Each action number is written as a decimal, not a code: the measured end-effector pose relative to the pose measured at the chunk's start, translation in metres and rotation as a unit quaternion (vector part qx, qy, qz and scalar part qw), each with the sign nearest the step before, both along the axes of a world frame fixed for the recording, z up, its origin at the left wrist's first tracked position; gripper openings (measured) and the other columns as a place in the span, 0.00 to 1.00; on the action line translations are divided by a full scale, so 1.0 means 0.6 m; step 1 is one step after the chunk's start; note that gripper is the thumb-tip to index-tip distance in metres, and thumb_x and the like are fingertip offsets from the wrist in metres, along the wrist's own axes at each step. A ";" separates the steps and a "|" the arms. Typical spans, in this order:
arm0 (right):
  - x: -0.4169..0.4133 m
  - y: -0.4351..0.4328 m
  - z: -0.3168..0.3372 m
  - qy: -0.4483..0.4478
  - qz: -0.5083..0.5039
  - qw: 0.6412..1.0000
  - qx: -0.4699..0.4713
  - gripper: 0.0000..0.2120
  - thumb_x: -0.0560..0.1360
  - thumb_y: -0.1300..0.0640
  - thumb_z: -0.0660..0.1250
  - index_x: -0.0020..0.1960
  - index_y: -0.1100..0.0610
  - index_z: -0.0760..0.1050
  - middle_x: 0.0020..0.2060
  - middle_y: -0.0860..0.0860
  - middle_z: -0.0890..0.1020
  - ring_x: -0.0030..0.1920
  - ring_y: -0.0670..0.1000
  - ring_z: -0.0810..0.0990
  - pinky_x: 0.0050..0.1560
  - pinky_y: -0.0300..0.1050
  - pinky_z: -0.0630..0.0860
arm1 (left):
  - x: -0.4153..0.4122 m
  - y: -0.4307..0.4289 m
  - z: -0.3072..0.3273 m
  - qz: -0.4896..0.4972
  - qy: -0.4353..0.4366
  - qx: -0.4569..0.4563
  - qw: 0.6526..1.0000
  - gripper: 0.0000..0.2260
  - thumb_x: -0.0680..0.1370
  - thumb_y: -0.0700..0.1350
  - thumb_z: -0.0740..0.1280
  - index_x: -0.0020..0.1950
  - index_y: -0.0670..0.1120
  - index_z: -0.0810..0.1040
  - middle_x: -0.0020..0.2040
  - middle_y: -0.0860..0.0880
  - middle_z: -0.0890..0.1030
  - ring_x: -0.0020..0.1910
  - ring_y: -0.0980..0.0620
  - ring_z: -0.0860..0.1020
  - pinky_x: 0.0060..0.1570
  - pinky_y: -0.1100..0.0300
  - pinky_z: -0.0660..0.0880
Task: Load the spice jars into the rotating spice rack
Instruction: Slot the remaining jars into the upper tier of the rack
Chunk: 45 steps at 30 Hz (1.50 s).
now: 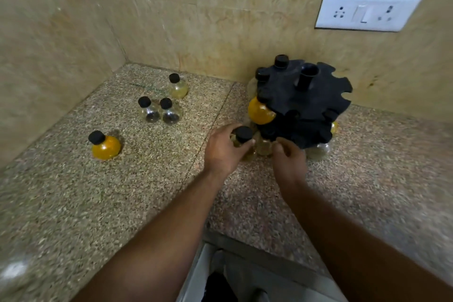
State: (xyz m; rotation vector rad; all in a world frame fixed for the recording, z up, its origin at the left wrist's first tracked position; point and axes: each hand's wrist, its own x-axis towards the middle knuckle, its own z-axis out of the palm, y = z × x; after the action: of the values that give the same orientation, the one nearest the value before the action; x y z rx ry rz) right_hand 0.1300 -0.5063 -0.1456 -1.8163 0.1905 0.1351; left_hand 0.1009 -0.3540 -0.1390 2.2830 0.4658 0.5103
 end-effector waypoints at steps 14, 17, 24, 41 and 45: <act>0.100 -0.079 0.095 0.142 -0.078 0.949 0.271 0.09 0.80 0.51 0.67 0.52 0.57 0.79 0.41 0.53 0.82 0.28 0.47 0.75 0.24 0.41 0.66 | 0.051 -0.088 0.086 -0.128 -0.067 0.005 0.989 0.23 0.66 0.56 0.80 0.56 0.49 0.82 0.52 0.54 0.79 0.51 0.57 0.77 0.50 0.62 0.76; 0.110 -0.080 0.099 0.142 -0.079 0.949 0.270 0.06 0.80 0.54 0.67 0.48 0.57 0.78 0.37 0.53 0.80 0.25 0.46 0.72 0.24 0.40 0.64 | 0.077 -0.096 0.092 -0.133 -0.062 0.027 0.989 0.24 0.66 0.57 0.79 0.58 0.49 0.81 0.52 0.53 0.78 0.52 0.55 0.77 0.51 0.57 0.78; 0.118 -0.079 0.100 0.110 -0.050 0.965 0.233 0.12 0.82 0.57 0.65 0.39 0.57 0.73 0.25 0.51 0.71 0.24 0.50 0.66 0.26 0.42 0.62 | 0.116 -0.098 0.086 -0.160 -0.040 0.080 0.983 0.24 0.70 0.57 0.77 0.62 0.49 0.80 0.55 0.51 0.76 0.56 0.52 0.74 0.53 0.54 0.77; 0.100 -0.021 0.086 0.049 -0.025 0.993 0.106 0.16 0.84 0.50 0.59 0.46 0.58 0.79 0.36 0.54 0.79 0.33 0.50 0.74 0.33 0.45 0.70 | 0.130 -0.073 0.052 -0.043 -0.035 0.032 0.998 0.23 0.80 0.51 0.67 0.73 0.45 0.70 0.66 0.44 0.72 0.63 0.46 0.72 0.58 0.49 0.75; 0.097 0.013 0.073 0.018 0.015 0.997 0.075 0.19 0.84 0.47 0.58 0.47 0.57 0.81 0.37 0.52 0.83 0.35 0.50 0.77 0.37 0.46 0.73 | 0.127 -0.032 0.046 0.003 -0.026 -0.017 1.000 0.20 0.81 0.45 0.64 0.73 0.46 0.71 0.69 0.45 0.72 0.66 0.48 0.72 0.61 0.57 0.73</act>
State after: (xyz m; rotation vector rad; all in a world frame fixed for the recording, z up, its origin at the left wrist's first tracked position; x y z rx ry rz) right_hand 0.1881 -0.4985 -0.1018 -1.6688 0.1747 0.1987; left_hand 0.1770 -0.3730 -0.1116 2.2309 0.4529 0.5604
